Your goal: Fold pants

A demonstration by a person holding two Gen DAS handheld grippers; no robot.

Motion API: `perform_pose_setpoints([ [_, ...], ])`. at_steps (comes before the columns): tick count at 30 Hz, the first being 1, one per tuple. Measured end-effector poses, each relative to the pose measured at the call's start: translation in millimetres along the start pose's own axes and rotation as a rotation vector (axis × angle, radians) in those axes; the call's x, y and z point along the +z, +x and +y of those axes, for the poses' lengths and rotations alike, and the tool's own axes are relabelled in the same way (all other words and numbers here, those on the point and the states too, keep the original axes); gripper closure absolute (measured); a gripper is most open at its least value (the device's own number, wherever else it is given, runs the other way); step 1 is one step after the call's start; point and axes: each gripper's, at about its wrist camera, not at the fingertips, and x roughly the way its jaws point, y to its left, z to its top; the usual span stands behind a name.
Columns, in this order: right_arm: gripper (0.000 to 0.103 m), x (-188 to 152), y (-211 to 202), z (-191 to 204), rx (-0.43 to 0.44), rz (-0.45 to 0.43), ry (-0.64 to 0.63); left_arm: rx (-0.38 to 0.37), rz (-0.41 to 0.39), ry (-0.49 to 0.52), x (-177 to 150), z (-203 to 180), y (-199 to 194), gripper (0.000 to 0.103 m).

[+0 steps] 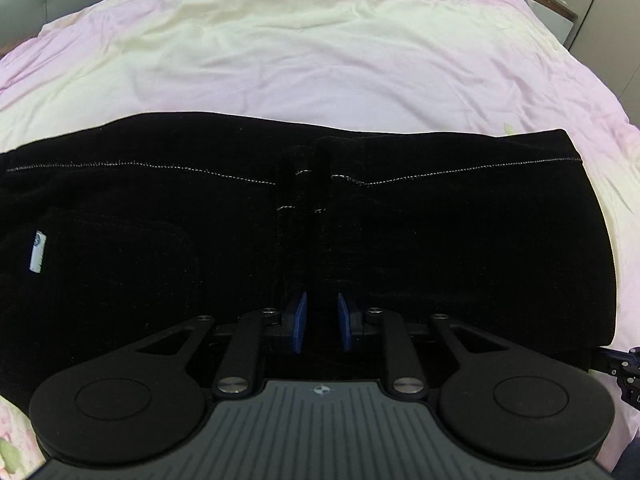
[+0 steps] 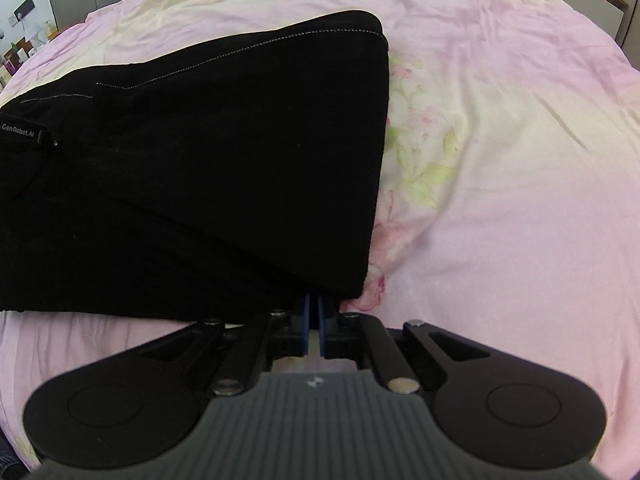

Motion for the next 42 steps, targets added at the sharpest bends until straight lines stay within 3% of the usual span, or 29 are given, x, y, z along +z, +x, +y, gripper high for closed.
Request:
perform_pose_setpoints([
  [3,0.103,-0.9,-1.4,2.6,-0.008,0.009,-0.015,0.045,-0.014,0.034,-5.1,-0.5,-21.0,0.079],
  [7,0.098,-1.9,-24.2,9.5,-0.001,0.008,-0.076,0.022,-0.057,-0.024,-20.4,26.7,-59.3,0.077],
  [11,0.096,4.0,-54.3,21.8,0.046,-0.048,-0.162,0.008,-0.107,-0.131,-36.8,66.4,-94.7,0.063],
  [13,0.080,10.8,-67.8,36.0,0.058,-0.073,-0.234,0.025,-0.132,-0.159,-45.1,86.4,-110.8,0.057],
  [16,0.074,24.9,-79.8,57.1,0.084,-0.103,-0.321,0.057,-0.158,-0.217,-55.2,123.0,-127.8,0.045],
  [19,0.069,42.9,-81.6,78.9,0.101,-0.118,-0.387,0.080,-0.183,-0.343,-65.5,168.5,-135.4,0.037],
  [24,0.068,72.1,-64.0,113.7,0.129,-0.120,-0.477,0.099,-0.214,-0.518,-88.7,226.8,-128.7,0.023],
  [30,0.068,108.4,-24.5,160.2,0.146,-0.073,-0.647,0.029,-0.225,-0.686,-101.6,276.3,-100.1,0.022],
  [32,0.063,120.3,-10.7,175.3,0.157,-0.060,-0.696,0.008,-0.233,-0.723,-101.6,288.1,-89.6,0.022],
  [34,0.051,142.1,10.8,175.1,0.173,-0.046,-0.740,-0.001,-0.244,-0.767,-102.9,299.8,-79.6,0.022],
  [42,0.050,174.6,60.7,213.1,0.254,0.029,-0.954,-0.134,-0.269,-0.832,-100.3,335.5,-39.9,0.021],
])
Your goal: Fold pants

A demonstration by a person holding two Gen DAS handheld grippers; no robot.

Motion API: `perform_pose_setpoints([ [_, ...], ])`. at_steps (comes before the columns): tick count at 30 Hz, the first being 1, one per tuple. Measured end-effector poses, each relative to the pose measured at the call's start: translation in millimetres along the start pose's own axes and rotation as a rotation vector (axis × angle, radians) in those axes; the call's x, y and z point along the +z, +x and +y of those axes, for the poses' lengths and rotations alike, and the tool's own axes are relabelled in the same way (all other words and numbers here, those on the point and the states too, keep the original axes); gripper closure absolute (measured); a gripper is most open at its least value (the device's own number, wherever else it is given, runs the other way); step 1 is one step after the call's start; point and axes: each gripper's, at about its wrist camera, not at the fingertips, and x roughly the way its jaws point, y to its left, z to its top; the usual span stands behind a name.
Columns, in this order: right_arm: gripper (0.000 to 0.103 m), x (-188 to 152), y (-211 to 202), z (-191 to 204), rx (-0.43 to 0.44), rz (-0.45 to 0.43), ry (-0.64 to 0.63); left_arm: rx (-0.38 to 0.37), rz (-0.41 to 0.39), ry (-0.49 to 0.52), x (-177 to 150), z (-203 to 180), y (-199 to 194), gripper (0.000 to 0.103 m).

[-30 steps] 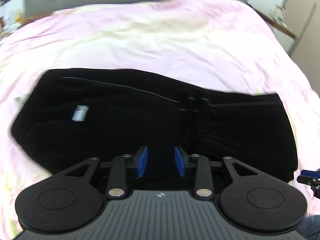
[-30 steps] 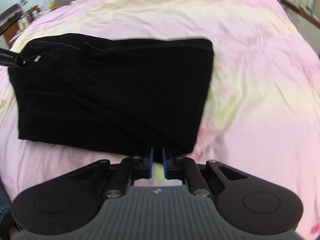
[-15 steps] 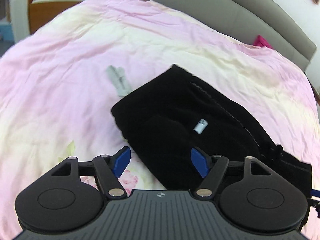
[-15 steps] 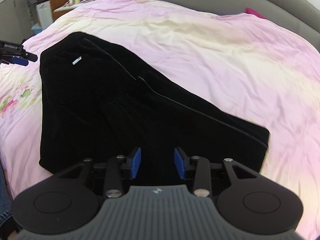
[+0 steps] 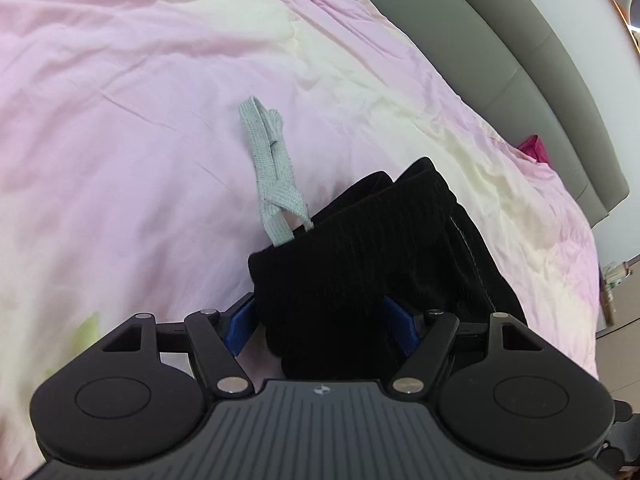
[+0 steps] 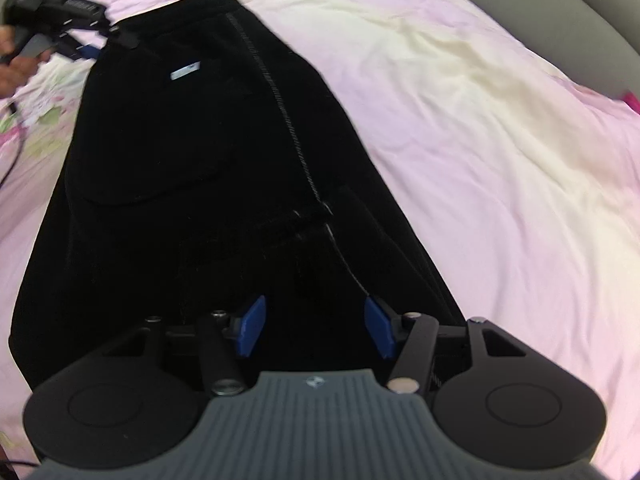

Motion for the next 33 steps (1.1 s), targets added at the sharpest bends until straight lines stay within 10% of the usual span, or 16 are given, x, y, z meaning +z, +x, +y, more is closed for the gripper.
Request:
perform_pose_setpoints([
  [7,0.047,12.1,33.8,1.4,0.094,0.091,-0.129,-0.031,-0.007,-0.006,5.6,1.8,21.3,0.027],
  [14,0.043,11.5,48.6,-22.4,0.136,0.114,-0.046,-0.068,-0.087,0.040,8.5,-25.8,-15.9,0.071],
  [24,0.043,-3.4,13.8,-10.9,0.028,0.065,0.064,-0.116,-0.191,0.362,1.4,-193.3,-100.3,0.076],
  [33,0.042,-115.4,-80.2,-23.7,-0.016,-0.043,0.257,-0.194,-0.179,0.794,-110.9,-373.3,-115.5,0.076],
])
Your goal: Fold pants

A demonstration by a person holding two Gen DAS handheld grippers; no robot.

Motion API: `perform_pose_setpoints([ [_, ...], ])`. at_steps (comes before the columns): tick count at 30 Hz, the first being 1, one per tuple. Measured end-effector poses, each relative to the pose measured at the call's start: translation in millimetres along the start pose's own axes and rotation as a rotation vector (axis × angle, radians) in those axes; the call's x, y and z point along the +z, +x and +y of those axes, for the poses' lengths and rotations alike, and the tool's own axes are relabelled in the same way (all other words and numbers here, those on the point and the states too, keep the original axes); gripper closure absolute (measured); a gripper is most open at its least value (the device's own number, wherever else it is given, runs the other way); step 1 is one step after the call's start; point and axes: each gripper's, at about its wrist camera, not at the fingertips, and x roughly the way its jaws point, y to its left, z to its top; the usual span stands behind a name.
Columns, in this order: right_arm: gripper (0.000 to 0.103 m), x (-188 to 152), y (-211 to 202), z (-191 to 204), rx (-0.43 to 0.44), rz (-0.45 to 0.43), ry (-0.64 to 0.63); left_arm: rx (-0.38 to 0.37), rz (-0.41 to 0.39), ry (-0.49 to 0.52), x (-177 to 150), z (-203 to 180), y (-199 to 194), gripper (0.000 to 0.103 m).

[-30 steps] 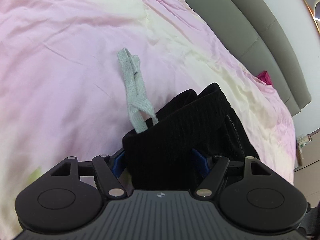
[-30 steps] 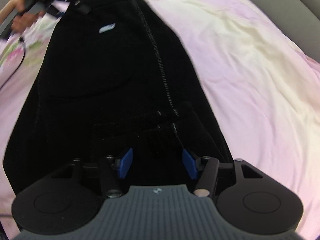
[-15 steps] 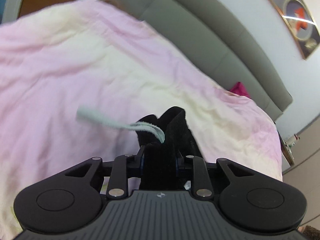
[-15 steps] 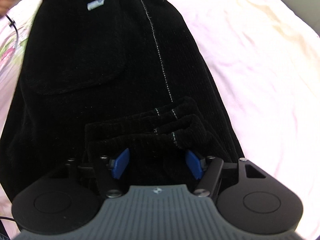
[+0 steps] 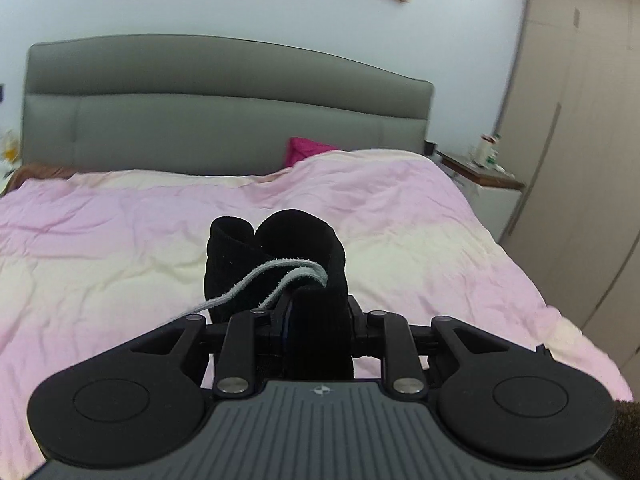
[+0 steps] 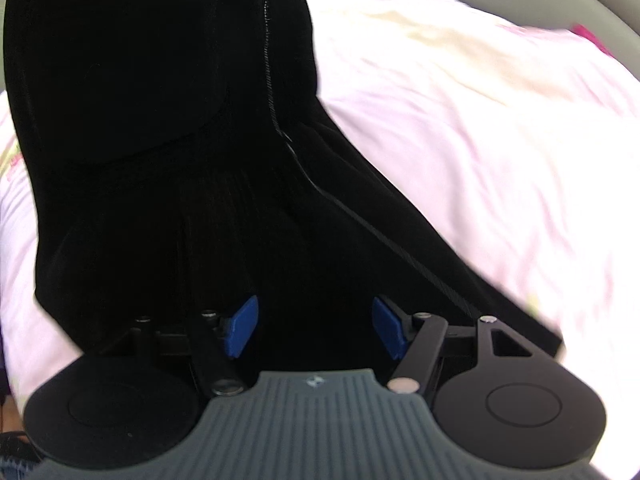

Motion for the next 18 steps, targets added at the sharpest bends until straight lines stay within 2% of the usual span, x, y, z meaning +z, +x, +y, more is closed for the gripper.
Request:
perform_pose_setpoints([
  [4,0.042,-55.5,-36.5,-26.0,-0.020,-0.034,0.145,-0.056,0.073,0.175,-17.2,-89.7,39.0,0.076],
  [9,0.042,-119.3,-70.1,-48.3,-0.021,-0.047,0.263,-0.138,0.246,0.376,-83.1,-181.8,108.6,0.076],
  [13,0.042,-154.8,-84.5,-53.7,-0.011,-0.058,0.310,-0.181,0.393,0.453,-147.7,-219.0,149.2,0.076],
  [16,0.042,-174.6,-85.6,-53.2,-0.015,-0.055,0.329,-0.193,0.460,0.458,-176.5,-222.7,163.0,0.074],
  [18,0.042,-185.0,-84.5,-53.2,-0.008,-0.052,0.340,-0.216,0.491,0.453,-181.8,-220.7,164.0,0.070],
])
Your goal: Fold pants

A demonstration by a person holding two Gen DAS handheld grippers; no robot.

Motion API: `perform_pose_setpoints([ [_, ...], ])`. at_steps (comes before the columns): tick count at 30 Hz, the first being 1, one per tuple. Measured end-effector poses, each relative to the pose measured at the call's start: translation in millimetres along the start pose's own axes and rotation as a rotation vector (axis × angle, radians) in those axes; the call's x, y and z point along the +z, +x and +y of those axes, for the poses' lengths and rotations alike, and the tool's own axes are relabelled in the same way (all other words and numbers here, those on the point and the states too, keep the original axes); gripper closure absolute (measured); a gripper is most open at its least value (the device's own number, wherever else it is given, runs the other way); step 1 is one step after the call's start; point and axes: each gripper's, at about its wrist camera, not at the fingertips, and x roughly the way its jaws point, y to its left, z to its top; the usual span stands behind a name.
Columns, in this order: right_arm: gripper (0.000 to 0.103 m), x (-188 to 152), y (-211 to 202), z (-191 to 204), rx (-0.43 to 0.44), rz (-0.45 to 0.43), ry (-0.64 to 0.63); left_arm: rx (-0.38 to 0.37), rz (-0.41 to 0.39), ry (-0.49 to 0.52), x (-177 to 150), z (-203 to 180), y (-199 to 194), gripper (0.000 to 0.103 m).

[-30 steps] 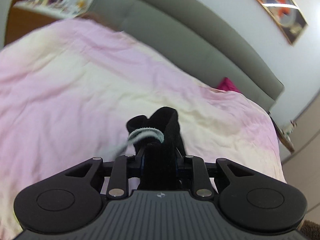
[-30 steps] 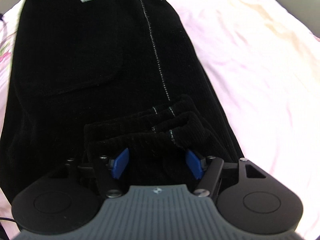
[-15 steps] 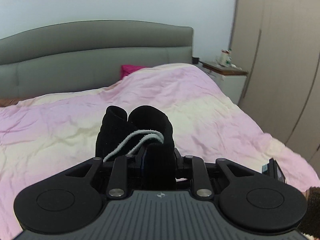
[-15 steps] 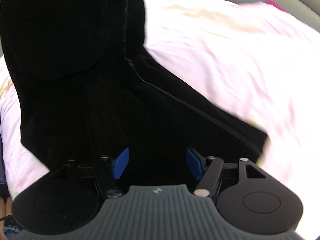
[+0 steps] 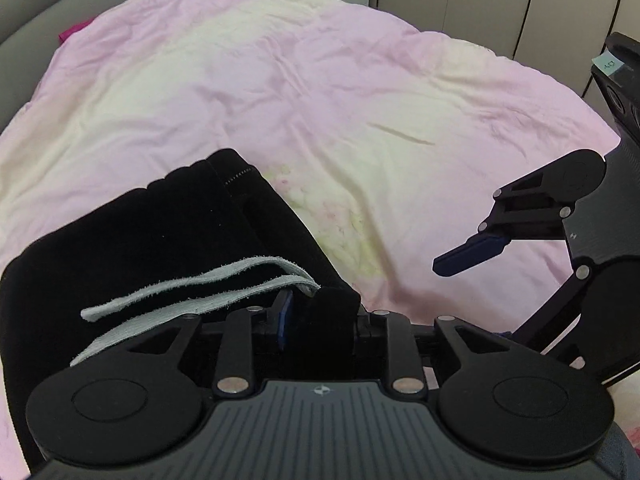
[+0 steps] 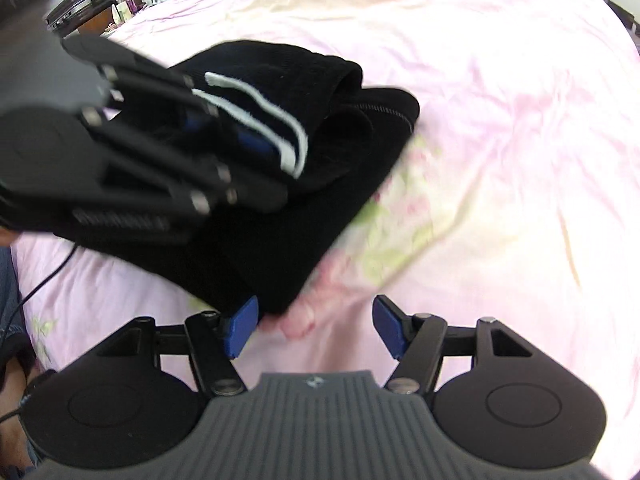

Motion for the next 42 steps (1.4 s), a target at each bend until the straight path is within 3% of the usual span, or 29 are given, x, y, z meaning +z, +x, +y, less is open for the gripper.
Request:
perform_pose_setpoints([
  [1,0.042,-3.3,0.7,-1.4,0.002,0.005,0.004,-0.017,-0.001,-0.018,0.3,3.5,-1.3,0.068],
  [3,0.042,-5.8,3.0,-2.4,-0.008,0.016,0.002,-0.105,-0.001,-0.085,3.8,12.2,-7.7,0.045],
  [5,0.042,5.4,-1.0,0.2,-0.018,0.013,0.001,-0.192,-0.013,-0.146,4.8,19.0,-17.5,0.043],
  [10,0.042,8.5,-18.7,15.0,-0.026,-0.023,-0.006,-0.194,-0.056,-0.126,-2.9,28.7,-51.6,0.039],
  [13,0.042,17.5,-21.7,27.0,-0.026,-0.040,-0.005,-0.137,-0.086,-0.103,-16.0,43.9,-76.3,0.037],
  [16,0.042,26.5,-15.7,36.5,0.025,-0.076,0.041,-0.043,-0.093,-0.081,-37.4,61.7,-94.8,0.033],
  [22,0.042,50.7,17.8,45.4,0.073,-0.073,0.178,0.168,-0.020,-0.073,-103.4,98.0,-110.5,0.028],
  [23,0.043,52.6,26.4,43.2,0.069,-0.045,0.215,0.181,-0.003,-0.079,-113.7,101.9,-111.2,0.028],
  [25,0.055,52.3,35.1,40.5,0.071,-0.014,0.261,0.193,0.028,-0.099,-137.4,111.1,-113.1,0.026],
  [28,0.057,47.3,33.5,44.9,0.066,0.004,0.252,0.199,0.069,-0.133,-160.5,119.4,-104.9,0.026],
  [29,0.057,45.1,34.3,48.9,0.047,0.017,0.236,0.195,0.077,-0.141,-165.5,120.7,-100.1,0.028],
  [31,0.058,38.6,40.2,56.7,0.006,0.034,0.217,0.228,0.111,-0.150,-175.6,122.1,-87.7,0.050],
  [32,0.058,35.0,44.3,60.1,-0.016,0.042,0.215,0.246,0.136,-0.159,-178.9,123.9,-82.2,0.068],
  [35,0.058,26.1,57.8,66.4,-0.064,0.051,0.208,0.230,0.130,-0.191,-186.1,129.3,-84.6,0.078],
  [39,0.059,17.3,67.8,63.4,-0.074,0.054,0.265,0.222,0.166,-0.148,-188.1,129.7,-94.9,0.093],
  [42,0.059,15.3,59.4,59.2,-0.060,0.033,0.280,0.183,0.175,-0.155,-194.7,138.8,-116.0,0.093],
])
